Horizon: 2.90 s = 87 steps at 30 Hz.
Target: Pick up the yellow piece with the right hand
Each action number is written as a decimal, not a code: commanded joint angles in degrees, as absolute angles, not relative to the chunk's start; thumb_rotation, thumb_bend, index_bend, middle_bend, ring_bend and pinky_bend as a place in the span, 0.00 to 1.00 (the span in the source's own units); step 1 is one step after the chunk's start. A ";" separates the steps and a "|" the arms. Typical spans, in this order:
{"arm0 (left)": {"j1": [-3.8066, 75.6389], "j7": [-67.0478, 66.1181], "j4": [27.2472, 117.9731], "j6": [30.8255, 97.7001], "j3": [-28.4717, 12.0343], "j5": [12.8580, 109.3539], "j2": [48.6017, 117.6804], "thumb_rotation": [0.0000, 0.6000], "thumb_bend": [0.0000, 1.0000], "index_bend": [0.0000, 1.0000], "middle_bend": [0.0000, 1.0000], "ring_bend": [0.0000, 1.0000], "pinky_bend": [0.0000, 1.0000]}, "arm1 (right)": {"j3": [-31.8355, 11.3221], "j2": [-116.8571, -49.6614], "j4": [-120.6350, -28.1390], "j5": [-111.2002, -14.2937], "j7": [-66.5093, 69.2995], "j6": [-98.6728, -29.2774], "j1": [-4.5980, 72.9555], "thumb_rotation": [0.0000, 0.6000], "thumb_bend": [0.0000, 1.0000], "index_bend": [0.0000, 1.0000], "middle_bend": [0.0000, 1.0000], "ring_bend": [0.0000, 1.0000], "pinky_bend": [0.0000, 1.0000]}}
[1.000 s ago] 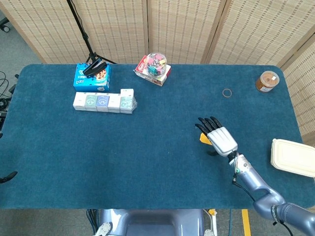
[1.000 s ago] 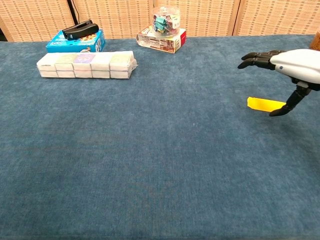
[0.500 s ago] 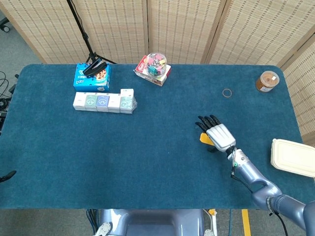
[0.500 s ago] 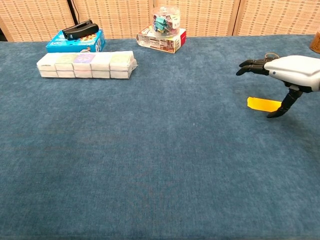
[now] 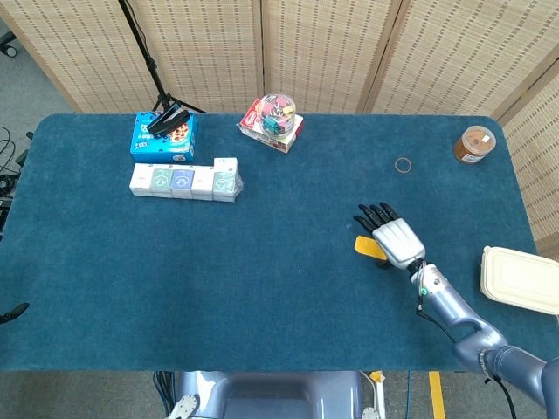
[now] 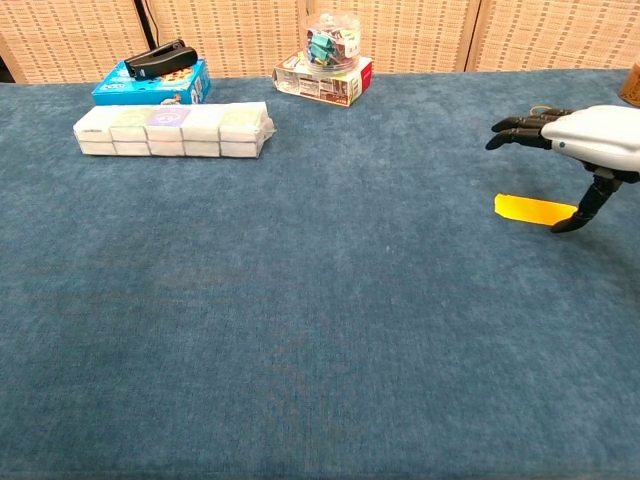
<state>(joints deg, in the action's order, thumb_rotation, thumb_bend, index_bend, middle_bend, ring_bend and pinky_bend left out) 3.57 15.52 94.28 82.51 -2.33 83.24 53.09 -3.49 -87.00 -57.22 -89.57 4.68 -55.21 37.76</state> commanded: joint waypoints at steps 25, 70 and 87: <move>3.66 15.48 94.29 82.21 -2.43 83.06 53.10 1.00 0.00 0.00 0.00 0.00 0.00 | -4.84 -92.09 -50.95 -85.86 1.34 -55.42 38.99 1.00 0.00 0.13 0.00 0.00 0.00; 3.75 14.97 94.37 82.11 -2.43 83.15 53.18 1.00 0.00 0.00 0.00 0.00 0.00 | -2.93 -90.07 -52.99 -85.39 0.18 -52.91 39.98 1.00 0.56 0.48 0.00 0.00 0.00; 3.79 15.18 94.36 82.07 -2.42 83.21 53.13 1.00 0.00 0.00 0.00 0.00 0.00 | -2.89 -90.74 -51.87 -85.32 0.45 -53.26 39.95 1.00 0.56 0.59 0.00 0.00 0.00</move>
<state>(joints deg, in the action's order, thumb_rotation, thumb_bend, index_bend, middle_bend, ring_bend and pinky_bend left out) 3.79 15.19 94.36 82.07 -2.42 83.20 53.13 -2.89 -90.74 -51.87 -85.32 0.45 -53.25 39.95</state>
